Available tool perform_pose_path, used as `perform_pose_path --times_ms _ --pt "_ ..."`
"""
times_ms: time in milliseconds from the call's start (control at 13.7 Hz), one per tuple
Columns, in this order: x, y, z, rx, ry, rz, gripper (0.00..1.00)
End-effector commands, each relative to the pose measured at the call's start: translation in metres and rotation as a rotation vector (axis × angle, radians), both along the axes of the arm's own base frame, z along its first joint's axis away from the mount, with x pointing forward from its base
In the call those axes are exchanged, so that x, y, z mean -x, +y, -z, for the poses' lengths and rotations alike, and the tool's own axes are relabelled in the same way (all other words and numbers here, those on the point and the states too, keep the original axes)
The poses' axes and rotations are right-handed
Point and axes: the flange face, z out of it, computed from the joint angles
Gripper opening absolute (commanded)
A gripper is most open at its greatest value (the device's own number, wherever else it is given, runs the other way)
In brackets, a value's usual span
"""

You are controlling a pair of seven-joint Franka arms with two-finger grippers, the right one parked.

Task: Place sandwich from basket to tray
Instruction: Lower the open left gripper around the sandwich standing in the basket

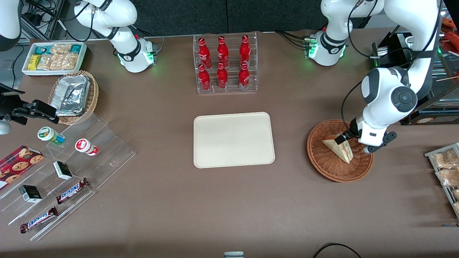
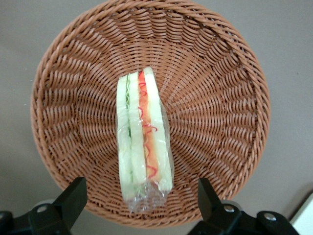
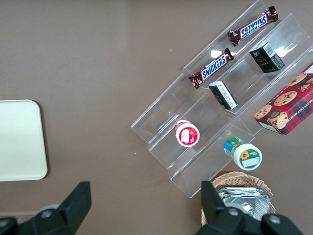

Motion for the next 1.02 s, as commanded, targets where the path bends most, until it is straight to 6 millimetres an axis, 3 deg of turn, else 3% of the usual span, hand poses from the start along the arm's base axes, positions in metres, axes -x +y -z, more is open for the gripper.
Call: perform_pose_path --times_ms 0,365,511,657,730,949 --pt "-0.002 -0.001 0.018 0.015 0.001 -0.053 1.00" --pt "-0.004 0.000 0.046 0.014 0.017 -0.073 0.96" --pt "-0.003 0.001 0.047 0.014 0.022 -0.076 0.61" --pt "-0.003 0.001 0.048 0.014 0.025 -0.080 0.09" --pt "-0.003 0.001 0.048 0.014 0.027 -0.092 0.00" --pt "-0.002 0.002 0.048 0.011 0.031 -0.101 0.00"
